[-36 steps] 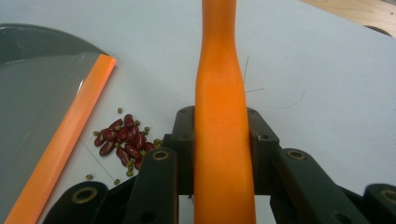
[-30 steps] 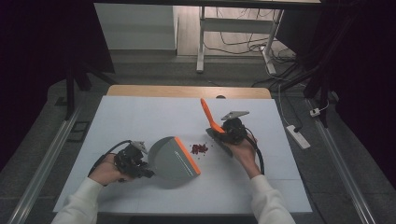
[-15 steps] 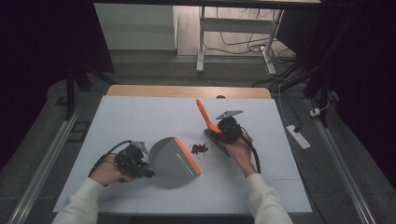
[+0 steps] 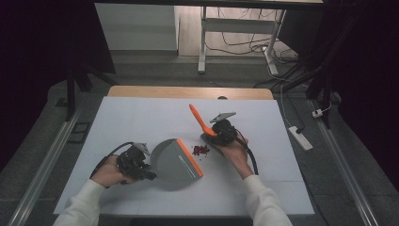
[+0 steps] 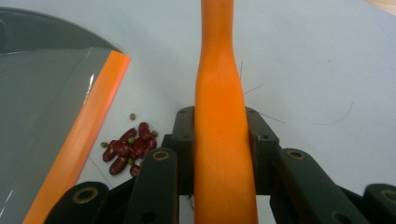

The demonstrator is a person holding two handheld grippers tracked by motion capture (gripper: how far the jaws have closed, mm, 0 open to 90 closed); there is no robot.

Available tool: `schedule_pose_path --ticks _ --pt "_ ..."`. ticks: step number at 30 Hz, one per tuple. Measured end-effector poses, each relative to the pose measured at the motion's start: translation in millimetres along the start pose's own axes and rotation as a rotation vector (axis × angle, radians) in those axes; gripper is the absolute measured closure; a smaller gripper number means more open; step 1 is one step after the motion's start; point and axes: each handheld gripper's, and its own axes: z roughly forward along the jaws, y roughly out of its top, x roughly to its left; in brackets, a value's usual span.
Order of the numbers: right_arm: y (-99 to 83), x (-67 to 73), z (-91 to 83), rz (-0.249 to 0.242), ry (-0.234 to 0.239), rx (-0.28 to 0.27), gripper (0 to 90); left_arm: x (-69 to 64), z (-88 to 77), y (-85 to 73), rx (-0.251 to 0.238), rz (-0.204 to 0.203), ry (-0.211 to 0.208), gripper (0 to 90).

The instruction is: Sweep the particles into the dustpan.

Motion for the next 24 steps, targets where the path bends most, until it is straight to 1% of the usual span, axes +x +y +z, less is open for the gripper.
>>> schedule_pose_path --ticks 1,4,10,11,12,13,17,19,20,21,22,24 --pt "0.8 2.6 0.7 -0.009 0.002 0.001 70.0 0.0 0.1 0.0 0.0 0.0 0.0 61.5" --pt "1.4 6.0 1.6 -0.015 0.008 0.0 70.0 -0.1 0.3 0.0 0.001 0.001 0.0 61.6" --pt "2.7 10.8 2.6 -0.031 0.015 0.001 70.0 0.3 0.7 -0.3 0.002 0.002 -0.001 61.5" --pt "3.0 12.2 2.8 -0.03 0.023 -0.001 70.0 0.4 0.8 -0.4 0.001 0.002 -0.002 61.6" --pt "3.7 15.6 3.9 -0.029 0.039 -0.003 70.0 0.4 0.9 -0.4 0.001 0.003 -0.002 61.6" --pt "4.4 17.4 4.3 -0.043 0.035 -0.002 70.0 0.4 1.0 -0.4 0.001 0.002 -0.001 61.6" --pt "5.9 22.4 5.7 -0.046 0.049 -0.002 70.0 0.6 1.4 -0.7 0.002 0.001 -0.002 61.6" --pt "7.1 25.2 6.6 -0.061 0.047 -0.002 70.0 0.6 1.6 -0.7 0.003 0.001 -0.002 61.5" --pt "7.5 26.8 6.8 -0.056 0.054 0.0 70.0 0.7 1.6 -0.7 0.004 0.002 -0.002 61.5" --pt "8.3 29.9 7.8 -0.063 0.064 -0.002 70.0 0.7 1.6 -0.8 0.003 0.002 -0.002 61.5" --pt "8.3 29.9 7.8 -0.063 0.064 -0.002 70.0 0.7 1.6 -0.8 0.003 0.002 -0.002 61.5" --pt "10.0 36.1 9.1 -0.081 0.069 0.0 70.0 0.5 1.7 -0.8 0.004 0.002 0.0 61.5"
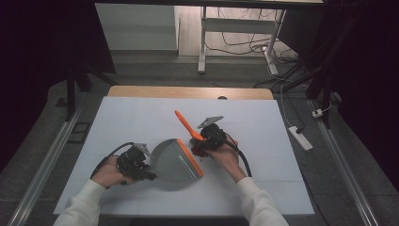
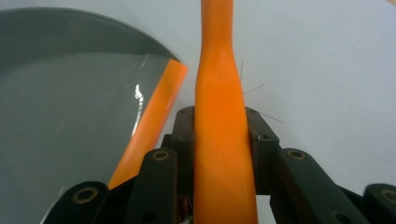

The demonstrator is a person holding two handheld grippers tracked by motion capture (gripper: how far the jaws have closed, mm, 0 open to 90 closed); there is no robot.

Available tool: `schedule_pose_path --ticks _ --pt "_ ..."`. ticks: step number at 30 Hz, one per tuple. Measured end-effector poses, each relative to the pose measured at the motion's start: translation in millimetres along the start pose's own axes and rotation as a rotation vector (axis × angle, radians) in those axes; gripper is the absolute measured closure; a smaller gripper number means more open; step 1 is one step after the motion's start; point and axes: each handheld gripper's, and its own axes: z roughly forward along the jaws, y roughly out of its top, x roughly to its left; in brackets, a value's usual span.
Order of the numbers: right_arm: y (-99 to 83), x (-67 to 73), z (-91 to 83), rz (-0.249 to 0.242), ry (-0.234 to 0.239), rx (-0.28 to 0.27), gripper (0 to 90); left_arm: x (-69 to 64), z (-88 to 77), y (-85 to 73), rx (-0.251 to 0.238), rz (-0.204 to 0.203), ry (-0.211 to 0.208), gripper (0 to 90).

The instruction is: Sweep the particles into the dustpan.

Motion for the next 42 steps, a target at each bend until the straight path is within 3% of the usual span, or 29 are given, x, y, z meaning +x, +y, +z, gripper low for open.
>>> schedule_pose_path --ticks 25,33,34,38,42 --pt "7.6 20.4 6.4 -0.035 0.067 -0.016 70.0 -0.1 1.8 -0.5 0.004 -0.001 -0.001 61.5" --pt "11.8 26.9 2.2 -0.032 0.128 -0.047 70.0 -0.1 2.0 -0.7 0.004 -0.003 -0.001 61.5" --pt "13.5 25.6 -3.7 -0.017 0.146 -0.074 70.0 -0.3 2.0 -0.9 0.002 -0.003 -0.003 61.5" --pt "15.8 18.6 -19.6 -0.004 0.106 -0.129 70.0 -0.7 2.2 -1.0 0.003 -0.003 -0.001 61.5" --pt "13.6 9.8 -25.8 0.003 0.061 -0.13 70.0 -0.8 2.1 -1.1 0.001 -0.003 -0.001 61.4"
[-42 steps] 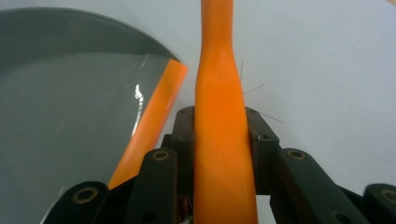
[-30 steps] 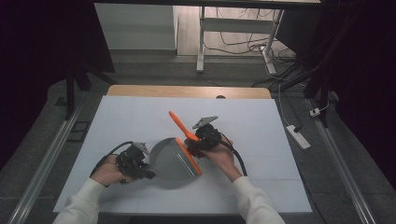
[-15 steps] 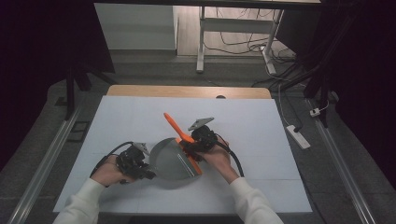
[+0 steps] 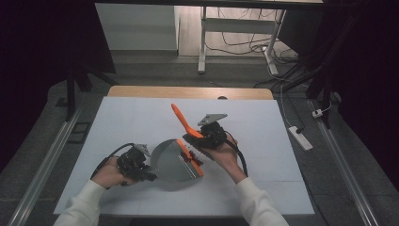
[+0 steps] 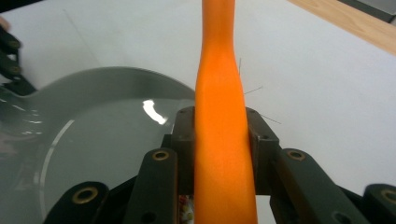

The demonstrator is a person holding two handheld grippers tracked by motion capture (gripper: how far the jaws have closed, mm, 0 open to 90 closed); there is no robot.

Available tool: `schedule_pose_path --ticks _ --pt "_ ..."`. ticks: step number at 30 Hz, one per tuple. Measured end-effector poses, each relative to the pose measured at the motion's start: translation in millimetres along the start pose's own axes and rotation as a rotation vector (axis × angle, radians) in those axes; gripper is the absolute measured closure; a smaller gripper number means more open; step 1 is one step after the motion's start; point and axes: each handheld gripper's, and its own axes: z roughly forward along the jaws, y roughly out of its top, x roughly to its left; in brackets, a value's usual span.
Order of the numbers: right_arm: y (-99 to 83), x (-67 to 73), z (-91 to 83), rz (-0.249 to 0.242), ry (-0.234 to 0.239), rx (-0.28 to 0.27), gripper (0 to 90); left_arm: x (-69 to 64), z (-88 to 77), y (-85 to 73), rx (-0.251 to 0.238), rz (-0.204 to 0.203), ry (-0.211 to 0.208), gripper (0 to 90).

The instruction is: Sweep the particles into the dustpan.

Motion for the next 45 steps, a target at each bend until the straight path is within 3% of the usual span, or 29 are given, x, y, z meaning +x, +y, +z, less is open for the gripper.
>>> schedule_pose_path --ticks 7,10,15,21,28,34,37,40,41,45 --pt "-6.9 -8.4 8.4 0.003 -0.047 0.048 70.0 -0.1 0.1 0.0 0.003 0.002 0.001 61.4" --pt "-8.6 -14.7 17.7 -0.012 -0.093 0.073 70.0 -0.9 -0.4 0.1 -0.002 -0.002 0.004 61.4" --pt "-5.9 -24.1 28.2 0.015 -0.089 0.054 70.0 -1.3 -1.0 0.0 -0.005 -0.003 0.005 61.4" --pt "1.4 -33.2 45.2 0.01 -0.108 0.107 70.1 -0.3 0.3 -0.6 -0.003 -0.004 0.003 61.4" --pt "3.7 -22.7 48.4 -0.028 -0.075 0.139 69.9 -0.5 0.9 -1.3 -0.006 -0.004 0.0 61.5" --pt "0.2 -9.4 43.0 -0.035 -0.008 0.15 69.8 -0.3 0.8 -1.2 -0.005 -0.003 0.0 61.4" --pt "-2.0 -0.8 41.3 -0.045 0.024 0.142 69.9 -0.6 1.3 -1.0 -0.002 -0.007 0.002 61.4" --pt "-2.8 6.5 38.9 -0.021 0.06 0.119 69.9 -0.7 1.4 -1.0 0.0 -0.005 0.003 61.4" --pt "-1.8 10.6 36.6 -0.001 0.106 0.097 70.0 -0.6 1.4 -1.0 0.002 -0.004 0.003 61.4" --pt "2.1 19.6 32.9 -0.007 0.132 0.074 70.0 -0.3 1.5 -1.2 0.002 -0.004 0.003 61.4"
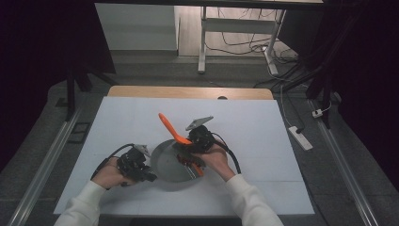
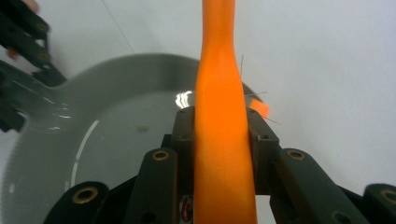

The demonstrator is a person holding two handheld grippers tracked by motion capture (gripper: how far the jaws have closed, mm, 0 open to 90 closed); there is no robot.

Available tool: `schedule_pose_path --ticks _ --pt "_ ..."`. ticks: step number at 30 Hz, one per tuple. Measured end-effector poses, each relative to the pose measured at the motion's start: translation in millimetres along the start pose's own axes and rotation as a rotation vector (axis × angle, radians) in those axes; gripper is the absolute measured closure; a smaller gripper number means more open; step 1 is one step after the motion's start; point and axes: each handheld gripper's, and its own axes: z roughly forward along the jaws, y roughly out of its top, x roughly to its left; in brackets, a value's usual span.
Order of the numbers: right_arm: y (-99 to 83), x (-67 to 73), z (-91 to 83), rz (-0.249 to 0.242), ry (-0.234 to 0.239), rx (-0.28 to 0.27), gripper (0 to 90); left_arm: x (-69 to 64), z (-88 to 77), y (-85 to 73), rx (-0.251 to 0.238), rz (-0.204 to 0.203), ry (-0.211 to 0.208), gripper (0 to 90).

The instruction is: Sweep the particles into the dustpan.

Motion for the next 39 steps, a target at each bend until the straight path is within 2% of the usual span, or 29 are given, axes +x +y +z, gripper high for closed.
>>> schedule_pose_path --ticks 2,5,6,7,9,10,12,15,18,25,30,39 --pt "2.2 3.1 -4.8 -0.01 0.0 -0.018 70.0 -0.1 0.1 -0.1 0.0 0.0 0.001 61.4" --pt "1.9 0.8 -15.6 0.002 -0.033 -0.042 70.0 0.1 0.6 -0.4 0.0 -0.001 0.0 61.4" --pt "-0.9 -3.9 -23.2 0.009 -0.06 -0.051 70.0 0.4 0.9 -0.6 0.0 0.0 -0.002 61.4" --pt "-0.9 -3.9 -23.2 0.009 -0.06 -0.051 70.0 0.5 1.2 -0.6 0.002 0.001 -0.001 61.4" --pt "-7.9 -11.3 -32.9 0.018 -0.107 -0.052 70.0 0.6 1.6 -0.6 0.006 0.001 0.001 61.4" --pt "-7.9 -11.3 -32.9 0.018 -0.107 -0.052 70.0 0.5 1.7 -0.7 0.006 0.001 0.001 61.4" --pt "-14.0 -16.4 -37.6 0.023 -0.141 -0.038 70.0 0.5 1.7 -0.8 0.006 0.001 0.002 61.4" --pt "-23.8 -24.2 -43.5 0.062 -0.17 -0.041 70.0 0.2 1.7 -0.8 0.006 0.001 0.003 61.4" --pt "-30.1 -29.5 -47.5 0.075 -0.203 -0.035 70.0 -0.2 1.6 -0.9 0.004 0.003 0.001 61.4" --pt "-34.7 -36.1 -48.4 0.101 -0.219 -0.037 70.0 -1.9 0.9 -1.4 -0.001 0.018 0.006 61.4" --pt "-31.7 -37.3 -38.5 0.094 -0.24 -0.023 70.0 -3.3 0.9 -1.7 -0.003 0.02 0.006 61.4" --pt "-30.7 -35.8 -24.1 0.088 -0.212 0.012 70.0 -4.8 0.1 -2.4 0.001 0.024 0.002 61.4"
